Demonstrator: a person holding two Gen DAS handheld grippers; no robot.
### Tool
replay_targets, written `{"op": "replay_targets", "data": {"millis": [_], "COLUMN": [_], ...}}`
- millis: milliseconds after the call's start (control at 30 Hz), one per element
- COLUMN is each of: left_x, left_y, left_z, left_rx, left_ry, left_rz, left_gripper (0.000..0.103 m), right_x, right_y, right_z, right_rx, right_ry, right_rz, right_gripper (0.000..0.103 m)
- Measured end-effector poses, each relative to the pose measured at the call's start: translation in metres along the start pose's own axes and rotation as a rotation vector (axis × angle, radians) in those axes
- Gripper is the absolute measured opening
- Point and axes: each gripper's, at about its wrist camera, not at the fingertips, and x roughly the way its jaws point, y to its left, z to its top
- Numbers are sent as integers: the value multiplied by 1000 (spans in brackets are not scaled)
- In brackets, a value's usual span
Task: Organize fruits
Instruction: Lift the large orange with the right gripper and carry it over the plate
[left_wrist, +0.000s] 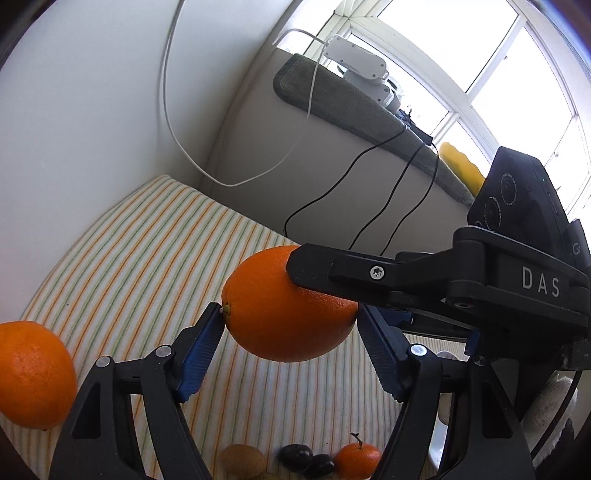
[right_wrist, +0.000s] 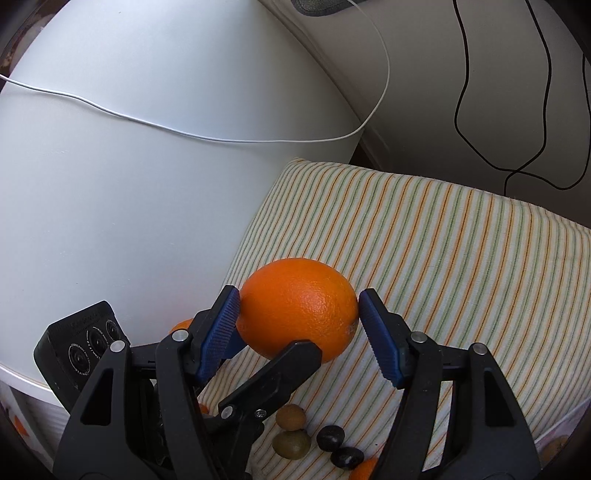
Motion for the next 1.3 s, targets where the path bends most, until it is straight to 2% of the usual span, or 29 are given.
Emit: {"op": "replay_targets", "data": {"millis": [267, 800, 1300], "left_x": [-21, -25, -3], "left_y": [-47, -134, -170], "left_z": [-19, -75, -110], "left_rx": [87, 225, 300], "left_ry": [-4, 96, 206], "left_rz": [-42, -186, -223], "left_gripper": [74, 74, 74], "right_x": [-54, -164, -191], "right_y": [-5, -53, -91], "right_z": [-27, -118, -166], "right_rx": [1, 80, 160], "right_ry": [-67, -190, -236], "right_rz": [6, -79, -114], "right_gripper": [70, 70, 70]}}
